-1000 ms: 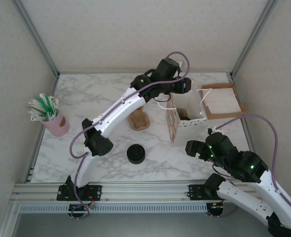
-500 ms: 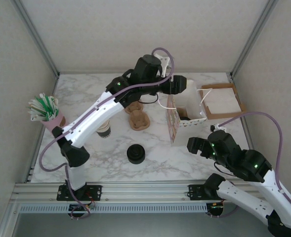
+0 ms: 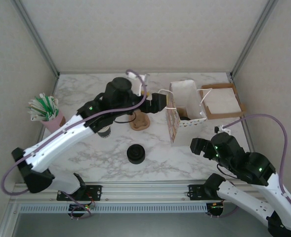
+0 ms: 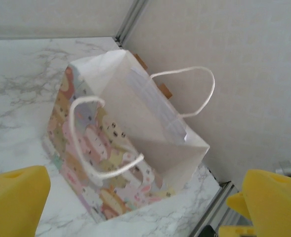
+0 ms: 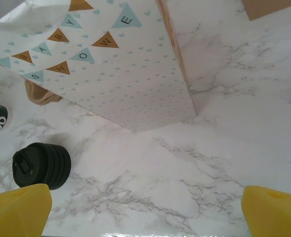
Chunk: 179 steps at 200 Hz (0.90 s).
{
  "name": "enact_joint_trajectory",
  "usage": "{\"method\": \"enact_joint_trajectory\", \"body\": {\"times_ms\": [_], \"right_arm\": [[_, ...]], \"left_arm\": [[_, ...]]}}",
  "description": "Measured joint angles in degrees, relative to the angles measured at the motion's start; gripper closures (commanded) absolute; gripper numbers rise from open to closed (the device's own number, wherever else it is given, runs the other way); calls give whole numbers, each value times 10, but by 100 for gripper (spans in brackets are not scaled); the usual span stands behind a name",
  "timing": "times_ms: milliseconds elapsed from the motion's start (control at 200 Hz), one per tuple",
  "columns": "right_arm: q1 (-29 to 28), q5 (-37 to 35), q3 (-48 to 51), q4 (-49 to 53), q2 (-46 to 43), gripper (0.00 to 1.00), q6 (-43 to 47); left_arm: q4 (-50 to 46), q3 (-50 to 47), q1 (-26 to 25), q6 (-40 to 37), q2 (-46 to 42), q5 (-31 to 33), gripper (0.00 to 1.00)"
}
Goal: Pack the takeout coffee
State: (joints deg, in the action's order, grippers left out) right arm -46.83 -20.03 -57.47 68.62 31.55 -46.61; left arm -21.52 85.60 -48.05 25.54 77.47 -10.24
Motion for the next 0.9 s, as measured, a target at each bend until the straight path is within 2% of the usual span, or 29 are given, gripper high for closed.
{"method": "enact_joint_trajectory", "body": {"times_ms": [210,491,661,896], "right_arm": [[0,-6,34,2,-37,1,-17],[0,-8,75,-2,-45,1,-26],[0,-7,95,-14,-45,1,-29],[0,-10,115,-26,-33,1,-58]], "left_arm": [[70,-143,0,21,-106,18,0],[139,-284,0,68,-126,38,0],[163,-323,0,98,-125,43,0],[200,-326,0,120,-104,43,0]]}}
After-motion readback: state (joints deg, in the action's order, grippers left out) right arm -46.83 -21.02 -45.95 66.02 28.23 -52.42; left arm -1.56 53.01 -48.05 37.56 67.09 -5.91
